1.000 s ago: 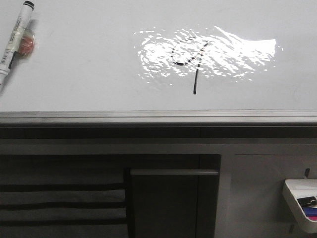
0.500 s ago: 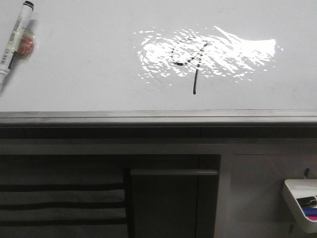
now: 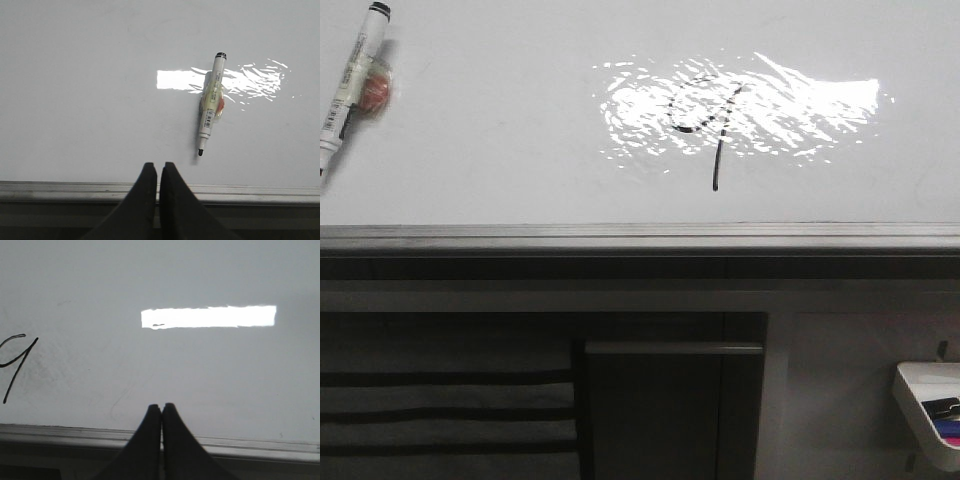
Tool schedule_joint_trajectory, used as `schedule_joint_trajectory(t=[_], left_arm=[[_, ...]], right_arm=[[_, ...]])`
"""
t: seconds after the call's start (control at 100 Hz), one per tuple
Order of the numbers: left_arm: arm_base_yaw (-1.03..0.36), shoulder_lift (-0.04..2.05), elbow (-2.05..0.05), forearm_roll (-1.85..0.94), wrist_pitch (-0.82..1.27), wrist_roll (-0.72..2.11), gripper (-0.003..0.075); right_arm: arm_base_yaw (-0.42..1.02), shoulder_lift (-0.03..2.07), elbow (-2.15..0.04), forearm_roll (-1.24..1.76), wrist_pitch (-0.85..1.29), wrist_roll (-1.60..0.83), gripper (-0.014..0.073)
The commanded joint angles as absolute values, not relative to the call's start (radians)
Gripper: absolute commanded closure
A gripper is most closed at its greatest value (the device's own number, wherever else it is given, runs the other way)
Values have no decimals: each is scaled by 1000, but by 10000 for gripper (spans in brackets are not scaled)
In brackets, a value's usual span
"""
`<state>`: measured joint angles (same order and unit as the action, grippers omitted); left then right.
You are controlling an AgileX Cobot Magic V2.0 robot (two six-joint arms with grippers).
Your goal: Write number 9 on whiteboard
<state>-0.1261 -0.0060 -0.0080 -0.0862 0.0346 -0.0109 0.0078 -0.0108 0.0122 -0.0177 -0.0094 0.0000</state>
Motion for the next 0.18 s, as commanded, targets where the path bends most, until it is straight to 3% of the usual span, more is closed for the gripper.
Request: schedule_joint_trajectory(t=[0.0,0.17], left_arm=[[-124,-31,24,-96,-44,-9,741],[-124,-31,24,-96,-44,-9,741]], right_arm=[[2,-28,38,-19,-90,0,666],[2,-28,38,-19,-90,0,666]])
